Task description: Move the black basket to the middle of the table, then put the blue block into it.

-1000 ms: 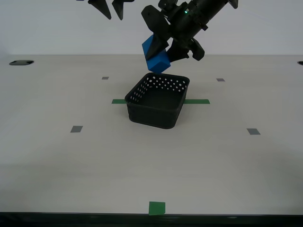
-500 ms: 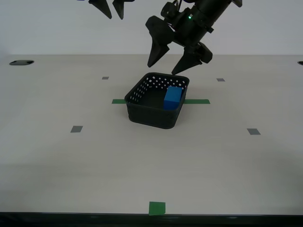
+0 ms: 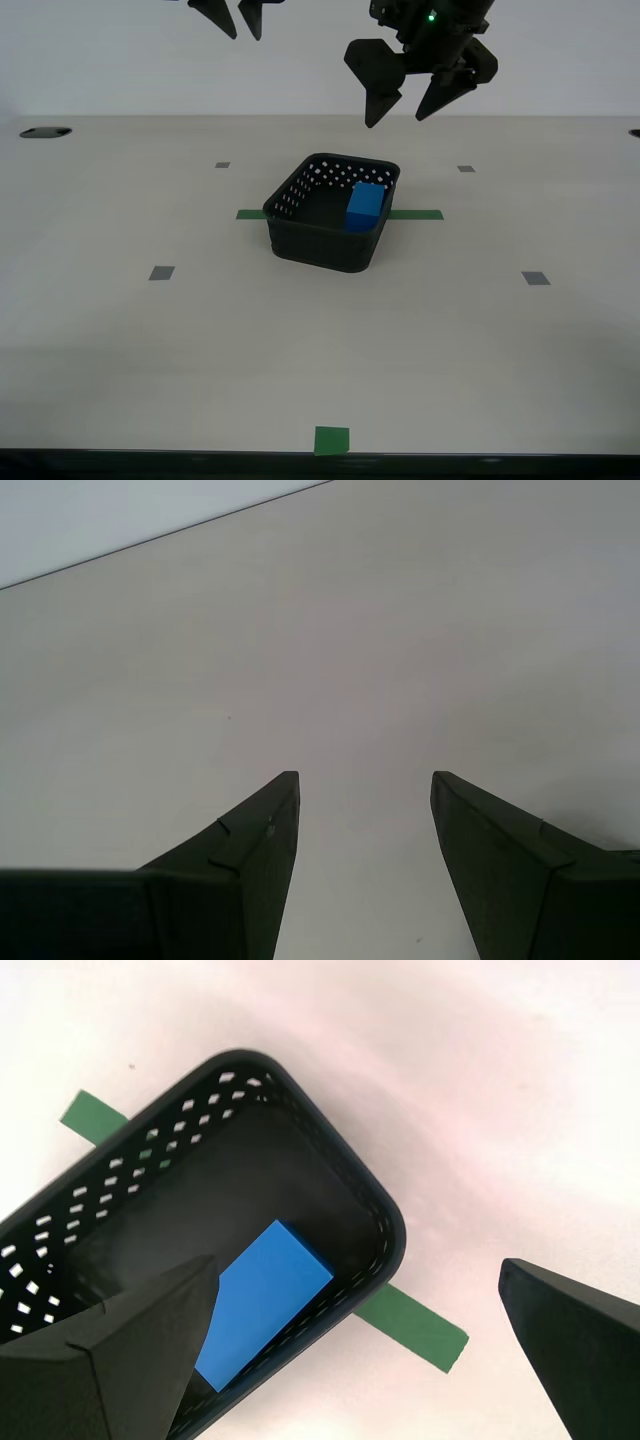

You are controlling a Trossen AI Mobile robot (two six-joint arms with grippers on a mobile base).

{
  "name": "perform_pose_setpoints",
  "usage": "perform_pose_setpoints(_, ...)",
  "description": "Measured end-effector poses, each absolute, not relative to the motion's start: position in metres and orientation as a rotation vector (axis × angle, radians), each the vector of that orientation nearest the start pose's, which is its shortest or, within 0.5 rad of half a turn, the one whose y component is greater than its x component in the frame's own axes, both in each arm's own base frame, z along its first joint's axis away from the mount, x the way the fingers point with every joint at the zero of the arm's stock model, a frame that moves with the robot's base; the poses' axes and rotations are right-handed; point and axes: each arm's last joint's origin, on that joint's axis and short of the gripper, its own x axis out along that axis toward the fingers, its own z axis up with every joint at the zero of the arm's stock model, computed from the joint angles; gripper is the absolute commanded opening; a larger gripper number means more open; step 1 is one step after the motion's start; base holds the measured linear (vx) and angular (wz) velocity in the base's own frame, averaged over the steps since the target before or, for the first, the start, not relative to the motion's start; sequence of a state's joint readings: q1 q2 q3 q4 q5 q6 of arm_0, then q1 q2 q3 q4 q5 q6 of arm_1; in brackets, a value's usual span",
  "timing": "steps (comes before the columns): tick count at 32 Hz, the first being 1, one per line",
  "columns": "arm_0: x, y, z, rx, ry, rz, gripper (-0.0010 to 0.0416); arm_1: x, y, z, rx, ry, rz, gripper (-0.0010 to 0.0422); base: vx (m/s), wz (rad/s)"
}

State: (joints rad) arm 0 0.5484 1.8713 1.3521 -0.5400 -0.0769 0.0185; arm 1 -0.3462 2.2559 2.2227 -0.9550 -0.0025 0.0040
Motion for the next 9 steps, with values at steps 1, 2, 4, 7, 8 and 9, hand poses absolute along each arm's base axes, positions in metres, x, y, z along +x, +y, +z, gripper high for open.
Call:
perform_pose_setpoints(1,0.3295,0.2037,0.2041,-0.233,1.044,0.555,0.0392,0.4583,-0.1652,0.2790,0.176,0.977,-0.317,0.0176,0.000,0.000)
perform_pose_setpoints(2,0.3295,0.2037,0.2046,-0.233,1.042,0.556,0.0392,0.4582,-0.1652,0.2790,0.176,0.977,-0.317,0.0176,0.000,0.000)
perform_pose_setpoints(4,0.3295,0.2039,0.2056,-0.232,1.039,0.557,0.0391,0.4583,-0.1652,0.2790,0.176,0.977,-0.317,0.0176,0.000,0.000)
perform_pose_setpoints(7,0.3296,0.2039,0.2058,-0.232,1.037,0.557,0.0390,0.4583,-0.1652,0.2791,0.176,0.976,-0.317,0.0176,0.000,0.000)
perform_pose_setpoints(8,0.3295,0.2041,0.2058,-0.231,1.036,0.557,0.0390,0.4583,-0.1652,0.2789,0.176,0.977,-0.317,0.0176,0.000,0.000)
perform_pose_setpoints(9,0.3297,0.2040,0.2059,-0.231,1.035,0.557,0.0390,0.4583,-0.1652,0.2790,0.176,0.977,-0.317,0.0176,0.000,0.000)
